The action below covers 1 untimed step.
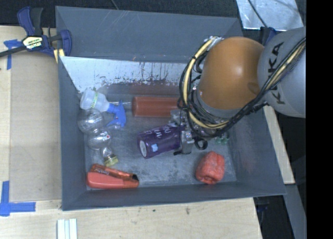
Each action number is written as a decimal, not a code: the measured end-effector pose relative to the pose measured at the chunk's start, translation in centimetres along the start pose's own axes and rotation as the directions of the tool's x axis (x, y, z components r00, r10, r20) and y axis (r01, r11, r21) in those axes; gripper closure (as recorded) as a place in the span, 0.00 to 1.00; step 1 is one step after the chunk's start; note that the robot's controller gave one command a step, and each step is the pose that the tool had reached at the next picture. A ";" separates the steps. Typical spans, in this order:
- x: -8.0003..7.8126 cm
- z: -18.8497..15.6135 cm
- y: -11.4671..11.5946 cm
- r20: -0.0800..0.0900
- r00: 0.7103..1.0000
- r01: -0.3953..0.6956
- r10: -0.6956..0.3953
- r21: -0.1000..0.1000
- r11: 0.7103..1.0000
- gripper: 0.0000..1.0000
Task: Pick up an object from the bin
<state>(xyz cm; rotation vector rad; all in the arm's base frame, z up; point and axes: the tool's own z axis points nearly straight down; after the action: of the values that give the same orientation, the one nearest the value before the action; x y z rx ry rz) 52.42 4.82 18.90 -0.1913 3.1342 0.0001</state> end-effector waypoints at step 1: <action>0.0 0.0 0.0 0.000 1.000 -0.001 0.001 0.000 1.000 1.00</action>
Offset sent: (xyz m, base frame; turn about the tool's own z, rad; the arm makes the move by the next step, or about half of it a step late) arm 0.0073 0.0040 0.0660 0.0204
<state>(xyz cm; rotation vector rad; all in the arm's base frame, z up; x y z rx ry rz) 52.42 4.82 18.90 -0.1903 3.1344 0.0004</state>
